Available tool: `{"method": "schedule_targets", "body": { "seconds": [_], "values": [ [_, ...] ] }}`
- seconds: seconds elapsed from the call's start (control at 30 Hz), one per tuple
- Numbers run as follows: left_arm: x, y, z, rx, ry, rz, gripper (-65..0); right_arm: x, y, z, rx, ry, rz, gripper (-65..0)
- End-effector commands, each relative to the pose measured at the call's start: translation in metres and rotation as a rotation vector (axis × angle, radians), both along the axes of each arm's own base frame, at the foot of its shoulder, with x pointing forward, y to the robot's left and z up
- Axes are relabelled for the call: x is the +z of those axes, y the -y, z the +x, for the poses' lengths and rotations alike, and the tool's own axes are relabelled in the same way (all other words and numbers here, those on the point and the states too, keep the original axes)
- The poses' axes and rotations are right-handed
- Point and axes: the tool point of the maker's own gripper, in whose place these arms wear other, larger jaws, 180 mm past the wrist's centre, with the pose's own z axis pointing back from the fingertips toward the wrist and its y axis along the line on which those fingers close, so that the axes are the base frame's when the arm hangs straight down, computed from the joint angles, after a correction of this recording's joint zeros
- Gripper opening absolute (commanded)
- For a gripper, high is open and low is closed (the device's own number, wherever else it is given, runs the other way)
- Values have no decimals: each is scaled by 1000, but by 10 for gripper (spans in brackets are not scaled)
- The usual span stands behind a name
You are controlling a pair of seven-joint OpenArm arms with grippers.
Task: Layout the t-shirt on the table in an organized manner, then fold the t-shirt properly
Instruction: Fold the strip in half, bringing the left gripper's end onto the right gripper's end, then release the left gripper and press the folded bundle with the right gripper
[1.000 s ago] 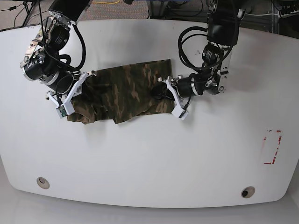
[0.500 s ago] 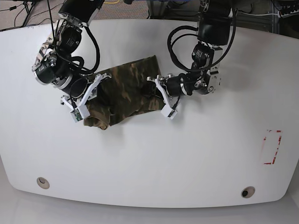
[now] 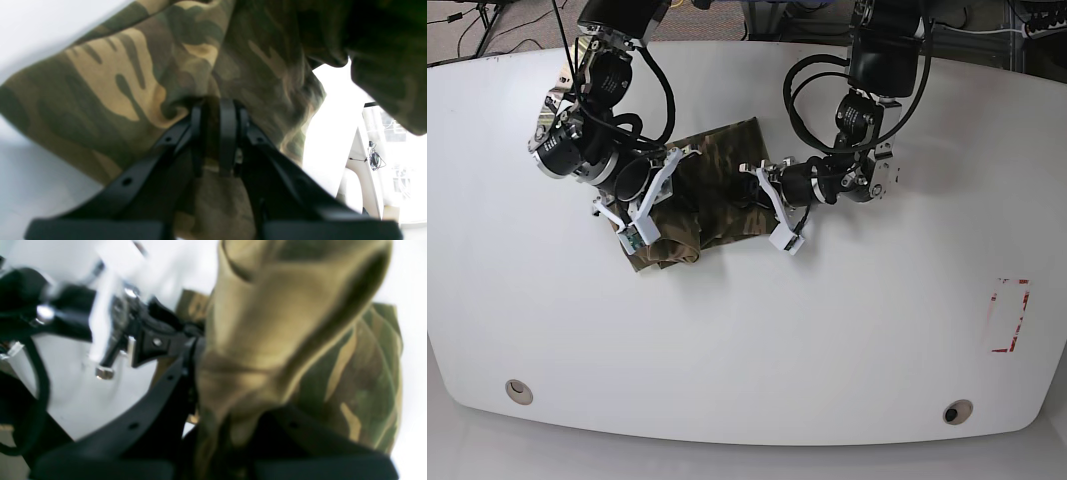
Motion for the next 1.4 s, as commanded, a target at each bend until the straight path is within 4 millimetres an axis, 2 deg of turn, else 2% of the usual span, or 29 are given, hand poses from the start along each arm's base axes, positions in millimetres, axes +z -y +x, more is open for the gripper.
{"method": "schedule_targets", "body": {
  "seconds": [0.0,0.13,0.27,0.43,0.63,0.87,1.17,1.27,1.37],
  "values": [
    [-34,-21,-26,-63,-112,185,-589,14,-8,9,6,60,23,-621],
    [-34,-21,-26,-63,-112,184,-589,12,-17,7,13,67,28,-572],
    [-34,-21,-26,-63,-112,184,-587,12,-31,4,45,78,36,-406],
    [-34,-21,-26,-63,-112,184,-587,9,-48,-5,92,73,52,-252],
    [-34,-21,-26,-65,-110,182,-587,7,-59,-12,127,64,60,-138],
    [-25,-19,-20,-60,-80,168,-578,8,-57,-11,127,73,55,-117],
    [11,-14,-4,-26,-9,65,-353,5,-27,-5,88,89,-3,-117],
    [23,-26,3,-23,27,64,-317,5,-14,-3,64,92,-20,-117],
    [46,-30,11,-13,82,19,-314,4,-5,-1,45,91,-32,-117]
  ]
}}
